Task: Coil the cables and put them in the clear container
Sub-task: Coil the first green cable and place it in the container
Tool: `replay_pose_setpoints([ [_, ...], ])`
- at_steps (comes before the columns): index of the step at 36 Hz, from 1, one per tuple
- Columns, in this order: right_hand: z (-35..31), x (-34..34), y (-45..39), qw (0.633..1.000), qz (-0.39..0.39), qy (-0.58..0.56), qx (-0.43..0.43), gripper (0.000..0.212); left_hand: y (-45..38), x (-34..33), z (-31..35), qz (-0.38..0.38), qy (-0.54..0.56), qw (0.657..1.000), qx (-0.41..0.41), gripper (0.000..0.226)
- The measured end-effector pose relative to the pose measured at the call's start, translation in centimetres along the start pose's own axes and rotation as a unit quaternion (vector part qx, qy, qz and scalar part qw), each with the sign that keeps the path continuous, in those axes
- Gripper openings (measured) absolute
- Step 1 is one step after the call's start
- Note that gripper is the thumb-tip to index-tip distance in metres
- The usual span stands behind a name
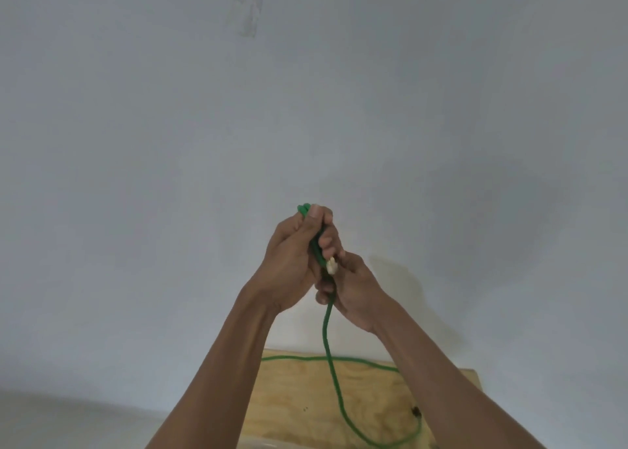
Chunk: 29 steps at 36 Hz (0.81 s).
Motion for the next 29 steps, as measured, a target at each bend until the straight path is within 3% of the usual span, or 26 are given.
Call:
replay_pose_setpoints([
  [3, 0.3, -0.3, 0.7, 0.999, -0.01, 0.041, 0.009, 0.029, -1.0, 0.5, 0.6, 0.022, -0.052, 0.998, -0.015, 0.026],
  [9, -0.3, -0.8, 1.1, 0.983, 0.063, 0.168, 0.045, 0.041, -1.8, 1.6, 0.7, 0.02, -0.105, 0.994, 0.001, 0.027],
  [14, -0.3, -0.7, 1.7, 0.974, 0.085, 0.204, 0.045, 0.02, -2.3, 3.1, 0.8, 0.043, -0.187, 0.981, -0.037, 0.027],
  [18, -0.5, -0.8, 2.3, 0.963, 0.093, 0.247, 0.047, 0.019, -2.1, 4.5, 0.8, 0.063, -0.262, 0.962, -0.046, 0.029],
  [21, -1.6, -1.2, 2.5, 0.939, 0.077, 0.329, 0.066, 0.015, -1.7, 5.0, 0.4, 0.072, -0.34, 0.937, -0.047, 0.031],
  [25, -4.4, -1.3, 2.2, 0.872, 0.06, 0.464, 0.146, 0.013, -1.1, 5.6, -0.4, 0.065, -0.406, 0.911, -0.035, 0.036],
  [29, -7.7, -0.6, 0.8, 0.845, 0.03, 0.503, 0.178, 0.006, 0.5, 5.2, -1.8, 0.01, -0.384, 0.922, 0.051, 0.059],
])
Point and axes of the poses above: each hand's wrist, its own y-axis away from the middle knuckle, its own x-axis out of the back of the hand, z = x × y, the point moved 2 cm from there along -y, towards the middle knuckle, and after that the axes turned 1 degree about z, right-handed, at the moved point
